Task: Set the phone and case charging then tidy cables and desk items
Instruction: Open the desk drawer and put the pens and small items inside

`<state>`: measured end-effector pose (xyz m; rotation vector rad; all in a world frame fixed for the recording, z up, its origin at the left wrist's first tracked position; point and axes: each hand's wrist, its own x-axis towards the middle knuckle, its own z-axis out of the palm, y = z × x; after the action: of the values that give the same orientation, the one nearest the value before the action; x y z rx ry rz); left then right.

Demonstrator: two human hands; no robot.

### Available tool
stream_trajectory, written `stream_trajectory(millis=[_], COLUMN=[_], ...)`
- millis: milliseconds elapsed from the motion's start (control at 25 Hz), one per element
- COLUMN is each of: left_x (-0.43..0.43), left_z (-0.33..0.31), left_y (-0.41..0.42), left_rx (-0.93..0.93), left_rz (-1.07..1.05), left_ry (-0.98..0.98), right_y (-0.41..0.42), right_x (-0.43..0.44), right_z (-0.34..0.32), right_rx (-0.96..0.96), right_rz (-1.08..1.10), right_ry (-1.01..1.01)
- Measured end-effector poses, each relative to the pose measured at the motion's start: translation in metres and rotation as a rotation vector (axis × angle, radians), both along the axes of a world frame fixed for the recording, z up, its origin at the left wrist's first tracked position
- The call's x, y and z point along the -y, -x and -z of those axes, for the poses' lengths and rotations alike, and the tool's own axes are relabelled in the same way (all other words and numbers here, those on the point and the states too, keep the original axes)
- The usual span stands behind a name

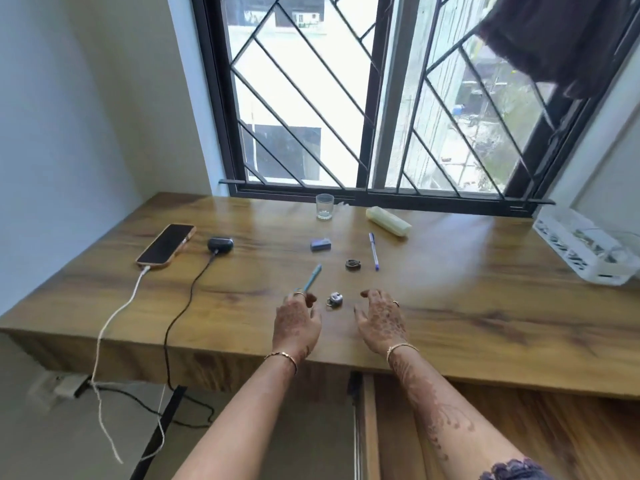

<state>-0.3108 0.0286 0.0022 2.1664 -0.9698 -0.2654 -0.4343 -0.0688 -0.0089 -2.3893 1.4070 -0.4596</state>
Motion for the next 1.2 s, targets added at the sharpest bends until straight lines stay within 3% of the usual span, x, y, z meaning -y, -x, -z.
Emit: stream_trajectory(millis=[200, 400, 560, 760, 840, 960, 1080, 1200], left_x=[0.040, 0.093, 0.112, 0.111, 0.107, 0.101, 0.088, 0.066], left_z=[0.014, 0.021, 0.024, 0.026, 0.022, 0.015, 0.009, 0.010], left_y=[-0.063, -0.091, -0.095, -0.097, -0.097, -0.091, -0.072, -0.034], left_rx=[0.028, 0.107, 0.142, 0.200, 0.094, -0.322, -0.643, -0.707], left_rz=[0.029, 0.143, 0.164, 0.184, 0.132, -0.003, -0.037, -0.020], left_ry=[-0.136, -0.312, -0.248, -0.174, -0.123, 0.095, 0.276, 0.310], right_y=[-0.041, -0.062, -0.072, -0.078, -0.079, -0.072, -0.050, -0.014], right_x=[0.052, 0.098, 0.121, 0.130, 0.128, 0.124, 0.117, 0.084], right_z=[0.015, 0.033, 0.035, 0.019, 0.011, 0.002, 0.003, 0.006], right_rx=[0.067, -0.198, -0.204, -0.365, -0.361, -0.239, 0.034, 0.427], right_rz=[0.201, 0.198, 0.167, 0.186, 0.206, 0.271, 0.344, 0.312], right_ry=[-0.013, 0.139, 0.225, 0.287, 0.223, 0.081, -0.184, -0.543])
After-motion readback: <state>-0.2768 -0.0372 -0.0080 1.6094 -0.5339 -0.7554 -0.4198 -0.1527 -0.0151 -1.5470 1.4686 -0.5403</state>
